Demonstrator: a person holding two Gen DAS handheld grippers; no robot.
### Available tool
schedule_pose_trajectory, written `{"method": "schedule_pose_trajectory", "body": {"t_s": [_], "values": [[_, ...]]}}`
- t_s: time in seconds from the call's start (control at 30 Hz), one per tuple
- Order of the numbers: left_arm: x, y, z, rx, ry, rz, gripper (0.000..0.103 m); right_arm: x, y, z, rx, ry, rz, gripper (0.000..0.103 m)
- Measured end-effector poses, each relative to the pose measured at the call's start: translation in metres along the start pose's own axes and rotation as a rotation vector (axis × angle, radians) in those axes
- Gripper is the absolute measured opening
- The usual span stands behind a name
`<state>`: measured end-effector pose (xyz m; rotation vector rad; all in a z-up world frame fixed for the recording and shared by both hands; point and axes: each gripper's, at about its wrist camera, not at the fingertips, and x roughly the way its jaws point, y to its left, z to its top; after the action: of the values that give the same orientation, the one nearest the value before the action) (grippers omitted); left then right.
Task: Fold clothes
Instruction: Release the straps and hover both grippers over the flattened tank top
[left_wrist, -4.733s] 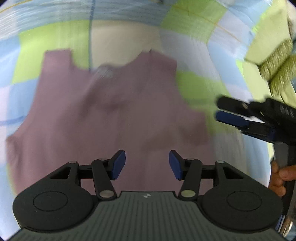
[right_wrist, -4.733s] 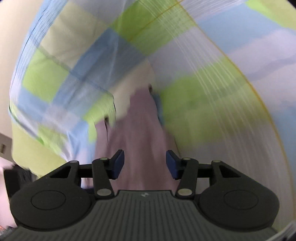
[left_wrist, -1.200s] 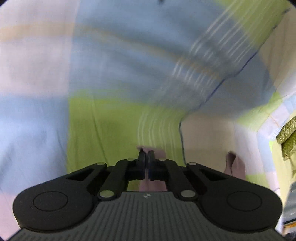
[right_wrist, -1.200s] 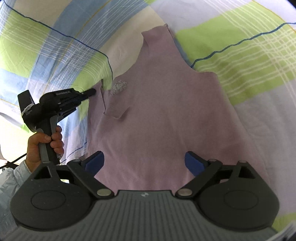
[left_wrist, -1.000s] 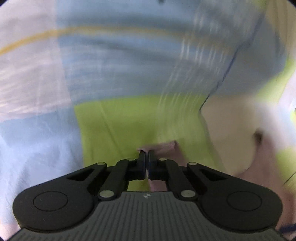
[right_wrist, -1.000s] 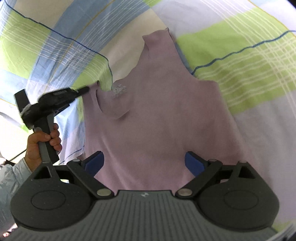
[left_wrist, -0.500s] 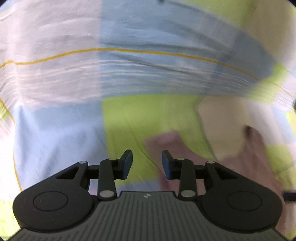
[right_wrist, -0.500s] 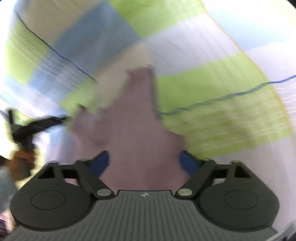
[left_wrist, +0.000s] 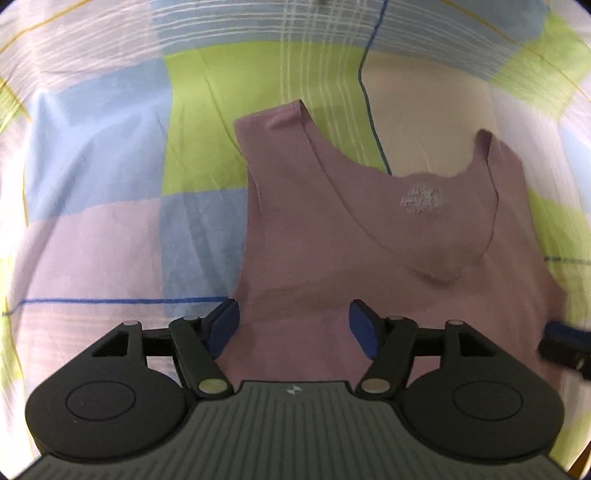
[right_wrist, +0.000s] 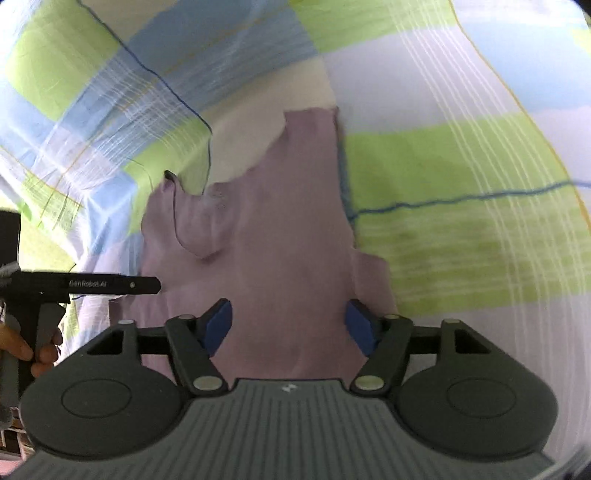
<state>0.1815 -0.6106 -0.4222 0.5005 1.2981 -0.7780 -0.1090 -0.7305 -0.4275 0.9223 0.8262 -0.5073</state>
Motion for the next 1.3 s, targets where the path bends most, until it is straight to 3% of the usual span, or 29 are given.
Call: {"method": "schedule_pose_trajectory", "body": {"t_s": [0.27, 0.37, 0.43, 0.57, 0.97, 1.17, 1.3], "values": [[0.009, -0.008, -0.004, 0.006, 0.020, 0.009, 0.068, 0.005, 0.008, -0.009, -0.018, 0.032, -0.022, 0.074], [0.013, -0.007, -0.004, 0.022, 0.018, 0.022, 0.075, 0.011, 0.009, -0.013, -0.039, 0.037, -0.025, 0.084], [0.010, -0.007, -0.005, 0.026, 0.007, 0.015, 0.075, 0.021, 0.015, -0.014, -0.068, 0.067, -0.027, 0.103], [-0.006, -0.003, -0.021, 0.028, -0.010, -0.037, 0.075, 0.035, 0.030, -0.011, -0.110, 0.117, -0.097, 0.103], [-0.067, 0.000, -0.069, 0.054, 0.011, -0.006, 0.075, -0.039, 0.071, -0.030, -0.084, -0.030, -0.218, 0.102], [-0.137, -0.015, -0.106, 0.067, -0.036, 0.010, 0.078, -0.125, 0.080, -0.081, 0.101, -0.090, -0.232, 0.102], [-0.184, -0.027, -0.153, 0.038, -0.092, 0.028, 0.082, -0.169, 0.097, -0.117, 0.036, -0.066, -0.221, 0.102]]}}
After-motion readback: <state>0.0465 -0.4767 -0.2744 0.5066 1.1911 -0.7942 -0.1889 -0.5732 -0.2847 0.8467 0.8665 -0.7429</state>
